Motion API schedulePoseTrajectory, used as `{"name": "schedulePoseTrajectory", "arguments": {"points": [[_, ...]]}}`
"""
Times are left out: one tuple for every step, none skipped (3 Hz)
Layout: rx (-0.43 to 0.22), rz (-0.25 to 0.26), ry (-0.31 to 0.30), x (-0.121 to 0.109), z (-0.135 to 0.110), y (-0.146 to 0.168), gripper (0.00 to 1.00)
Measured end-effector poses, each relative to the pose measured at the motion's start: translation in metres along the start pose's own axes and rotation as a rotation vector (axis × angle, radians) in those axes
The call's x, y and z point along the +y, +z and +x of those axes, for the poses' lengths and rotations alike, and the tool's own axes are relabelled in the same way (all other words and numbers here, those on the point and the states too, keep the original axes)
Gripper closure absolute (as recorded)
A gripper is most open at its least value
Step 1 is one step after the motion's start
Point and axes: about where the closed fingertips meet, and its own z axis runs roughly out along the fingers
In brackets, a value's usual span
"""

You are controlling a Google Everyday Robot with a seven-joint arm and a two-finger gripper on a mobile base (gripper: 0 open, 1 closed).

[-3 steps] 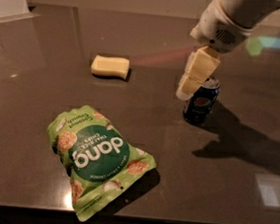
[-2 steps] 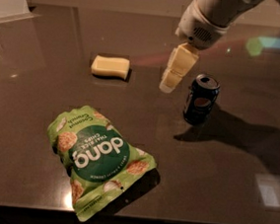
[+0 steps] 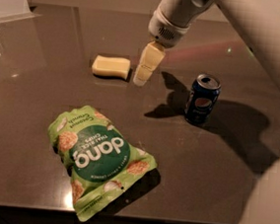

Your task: Pick sponge

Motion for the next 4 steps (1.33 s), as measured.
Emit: {"name": "schedulePoseTrajectory", "arguments": {"points": [[0.011,-0.012,0.001,-0.01,-0.019,0.027,0.0],[0.023,-0.022,-0.003,-0.016,-0.035,0.05,0.0],[0.039,-0.029,-0.002,-0.019,-0.045,0.068,0.0],[0.066,-0.037,-0.008,-0.022,-0.05,0.084,0.0]]}}
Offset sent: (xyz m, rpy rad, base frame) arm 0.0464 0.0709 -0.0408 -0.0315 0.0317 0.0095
